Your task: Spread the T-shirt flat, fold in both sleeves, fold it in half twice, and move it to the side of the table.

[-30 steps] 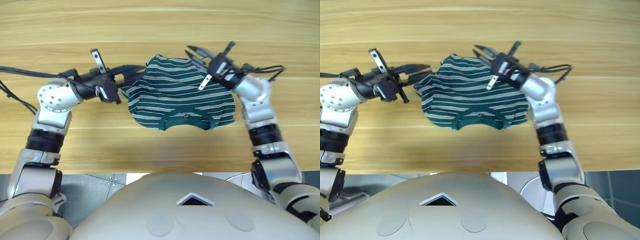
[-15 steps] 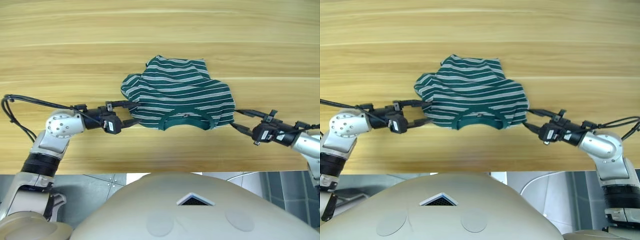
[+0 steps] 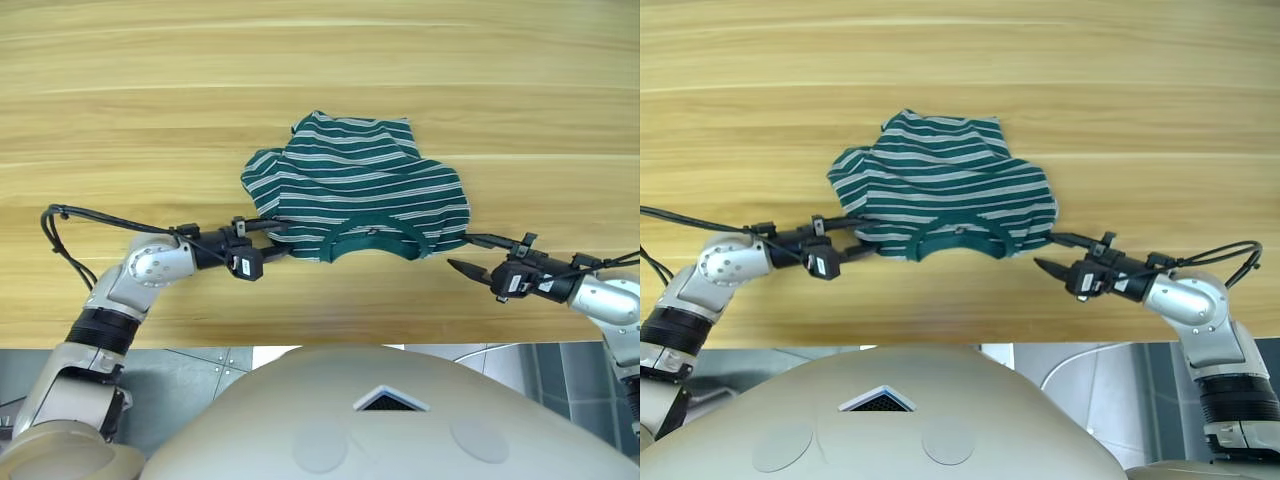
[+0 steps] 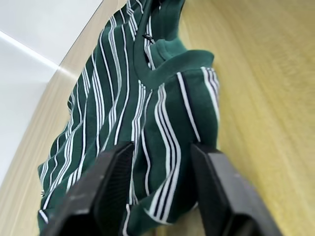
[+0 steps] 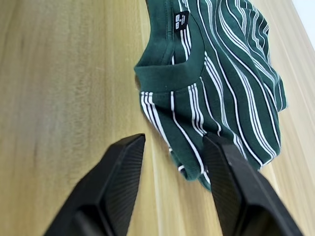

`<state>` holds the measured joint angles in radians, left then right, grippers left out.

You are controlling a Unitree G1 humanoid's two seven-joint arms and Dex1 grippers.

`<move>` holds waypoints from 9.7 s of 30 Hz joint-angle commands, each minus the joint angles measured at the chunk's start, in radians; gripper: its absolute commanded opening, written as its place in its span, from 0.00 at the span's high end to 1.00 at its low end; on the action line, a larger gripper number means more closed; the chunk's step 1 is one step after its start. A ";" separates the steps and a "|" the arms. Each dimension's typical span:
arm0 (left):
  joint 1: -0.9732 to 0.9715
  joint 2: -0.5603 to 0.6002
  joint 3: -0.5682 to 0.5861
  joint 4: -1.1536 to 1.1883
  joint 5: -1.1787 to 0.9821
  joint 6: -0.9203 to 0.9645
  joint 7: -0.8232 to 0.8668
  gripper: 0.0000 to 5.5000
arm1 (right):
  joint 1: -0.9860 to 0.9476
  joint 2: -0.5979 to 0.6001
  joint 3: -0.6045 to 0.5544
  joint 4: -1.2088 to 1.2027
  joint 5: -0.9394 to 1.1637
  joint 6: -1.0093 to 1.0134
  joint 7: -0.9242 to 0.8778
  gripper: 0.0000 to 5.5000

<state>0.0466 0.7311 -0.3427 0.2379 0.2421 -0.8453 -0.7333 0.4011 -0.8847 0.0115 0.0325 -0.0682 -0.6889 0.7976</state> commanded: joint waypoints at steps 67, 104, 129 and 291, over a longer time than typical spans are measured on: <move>-0.057 0.045 -0.067 -0.009 0.096 0.023 0.070 1.00 | -0.105 0.010 0.087 0.026 -0.105 0.064 -0.125 1.00; 0.083 0.286 0.728 -0.692 -1.374 0.287 -0.690 1.00 | -0.170 -0.022 -0.516 -0.333 1.166 0.286 0.805 1.00; -0.381 0.028 0.360 0.415 -0.465 -0.179 -0.090 1.00 | -0.736 0.085 -0.263 0.333 -0.078 -0.093 -0.452 1.00; 0.028 0.125 0.141 0.013 -0.415 -0.047 -0.244 0.46 | -0.307 -0.081 0.182 0.390 -0.291 -0.031 -0.288 0.37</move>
<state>0.0857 0.8558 -0.2158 0.2373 -0.1866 -0.8836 -0.9703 0.0159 -0.9285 0.1646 0.4398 -0.3604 -0.7287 0.4251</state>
